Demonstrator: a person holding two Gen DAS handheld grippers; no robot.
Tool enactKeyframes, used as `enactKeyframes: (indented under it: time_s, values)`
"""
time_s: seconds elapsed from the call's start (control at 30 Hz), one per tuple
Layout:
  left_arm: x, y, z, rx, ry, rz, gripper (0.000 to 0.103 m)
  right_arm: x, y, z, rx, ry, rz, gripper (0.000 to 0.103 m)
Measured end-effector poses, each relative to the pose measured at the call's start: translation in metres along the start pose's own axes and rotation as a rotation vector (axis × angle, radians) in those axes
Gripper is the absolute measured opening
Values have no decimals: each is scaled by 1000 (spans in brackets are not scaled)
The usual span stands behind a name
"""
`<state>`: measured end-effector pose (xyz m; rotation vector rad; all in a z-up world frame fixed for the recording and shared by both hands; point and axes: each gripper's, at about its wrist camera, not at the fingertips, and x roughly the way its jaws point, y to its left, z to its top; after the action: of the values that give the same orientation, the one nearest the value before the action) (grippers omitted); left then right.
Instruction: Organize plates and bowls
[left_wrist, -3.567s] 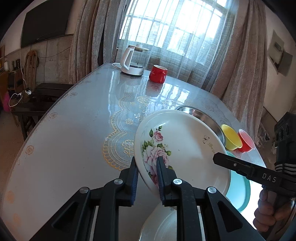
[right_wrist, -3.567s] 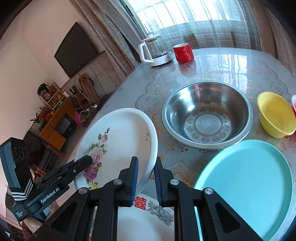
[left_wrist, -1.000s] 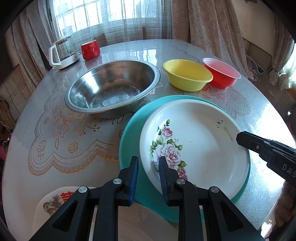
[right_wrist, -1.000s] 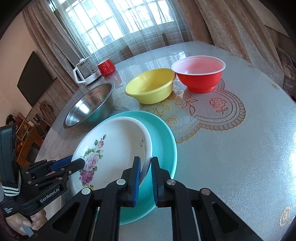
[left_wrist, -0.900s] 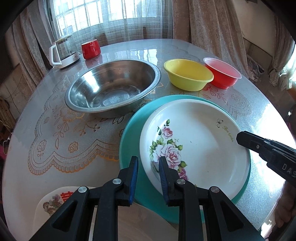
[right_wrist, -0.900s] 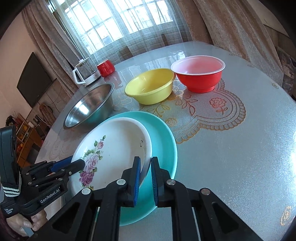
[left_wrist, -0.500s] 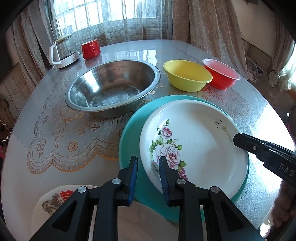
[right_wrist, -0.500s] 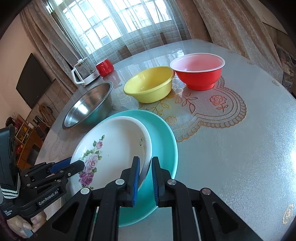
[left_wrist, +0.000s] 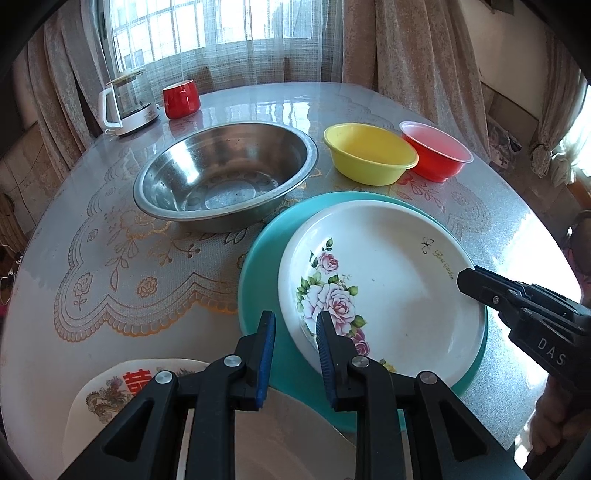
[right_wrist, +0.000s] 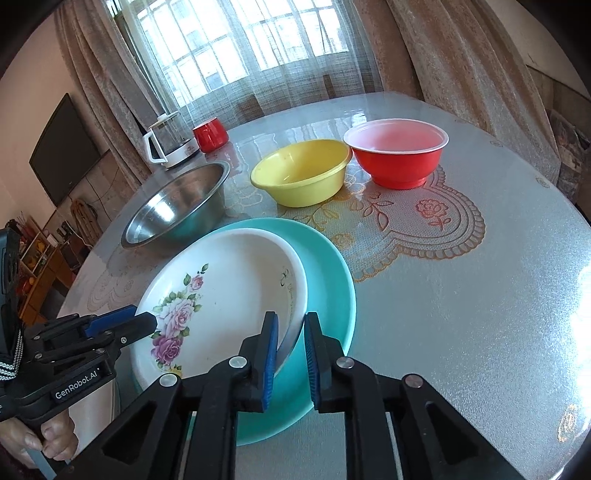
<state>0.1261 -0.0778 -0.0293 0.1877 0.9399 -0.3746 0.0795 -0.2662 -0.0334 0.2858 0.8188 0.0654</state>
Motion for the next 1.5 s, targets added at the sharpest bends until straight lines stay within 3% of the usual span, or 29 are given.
enactKeyframes:
  time_s: [0.4,0.9,1.5]
  values:
    - [0,3,-2,-30,-1,-19,25,0,-2,1,12,14,-6,14]
    - [-9,8,-6,-51,-22,-32,25,-5,-2,-1,17,22,-31,26]
    - [-28,28,-10,-116,-52,-21,29,-24,-10,0,46,-15,-19,31]
